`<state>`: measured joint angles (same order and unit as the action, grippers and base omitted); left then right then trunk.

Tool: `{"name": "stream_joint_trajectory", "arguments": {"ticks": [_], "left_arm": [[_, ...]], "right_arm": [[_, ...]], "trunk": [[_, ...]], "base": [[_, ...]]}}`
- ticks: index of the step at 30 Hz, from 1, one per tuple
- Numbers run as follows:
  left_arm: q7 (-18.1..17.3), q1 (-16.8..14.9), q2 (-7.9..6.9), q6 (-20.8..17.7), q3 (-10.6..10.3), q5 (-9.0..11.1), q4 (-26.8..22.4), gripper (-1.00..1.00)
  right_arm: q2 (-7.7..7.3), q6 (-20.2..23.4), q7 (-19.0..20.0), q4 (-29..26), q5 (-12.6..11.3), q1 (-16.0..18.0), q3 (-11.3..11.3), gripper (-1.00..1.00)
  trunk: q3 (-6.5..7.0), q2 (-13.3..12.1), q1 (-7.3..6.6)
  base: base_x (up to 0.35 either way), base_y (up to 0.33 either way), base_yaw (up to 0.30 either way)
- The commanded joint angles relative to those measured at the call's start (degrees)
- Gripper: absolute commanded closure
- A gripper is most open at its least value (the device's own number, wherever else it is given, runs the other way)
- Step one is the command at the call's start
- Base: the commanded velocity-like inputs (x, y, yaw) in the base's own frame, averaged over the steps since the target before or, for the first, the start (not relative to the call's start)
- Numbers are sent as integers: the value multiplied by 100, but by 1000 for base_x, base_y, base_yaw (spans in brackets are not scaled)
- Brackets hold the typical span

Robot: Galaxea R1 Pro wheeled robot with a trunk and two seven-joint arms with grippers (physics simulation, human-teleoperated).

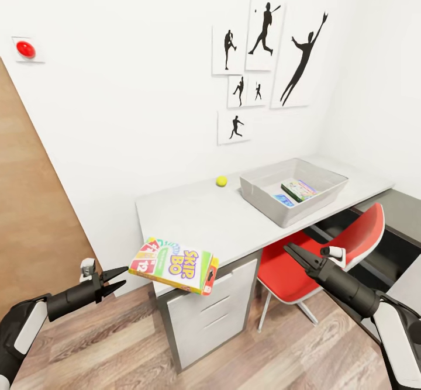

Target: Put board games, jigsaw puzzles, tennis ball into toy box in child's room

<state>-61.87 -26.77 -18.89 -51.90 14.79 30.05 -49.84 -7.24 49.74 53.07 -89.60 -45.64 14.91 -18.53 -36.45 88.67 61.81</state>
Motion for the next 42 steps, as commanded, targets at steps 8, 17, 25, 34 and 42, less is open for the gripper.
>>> {"name": "stream_joint_trajectory", "arguments": {"ticks": [8,17,25,34,42], "left_arm": [[-9,-3,6,-10,1,2,1,-100],[-9,-3,5,-5,-2,1,1,-100],[-9,-3,7,-2,-2,1,1,-100],[-9,-3,8,3,-3,1,1,-100],[-9,-3,8,4,-2,1,1,-100]], "right_arm": [[2,27,10,4,-6,3,-5,-100],[2,27,10,4,-6,3,-4,-100],[1,27,10,6,-7,3,-3,-100],[3,27,10,7,-6,3,-3,-100],[3,27,10,9,-6,6,-2,-100]], "trunk": [[-5,3,0],[-5,3,0],[-5,3,0],[-5,3,0],[-5,3,0]], "base": [[0,-4,0],[0,-141,0],[0,-21,0],[125,57,0],[43,20,0]]}}
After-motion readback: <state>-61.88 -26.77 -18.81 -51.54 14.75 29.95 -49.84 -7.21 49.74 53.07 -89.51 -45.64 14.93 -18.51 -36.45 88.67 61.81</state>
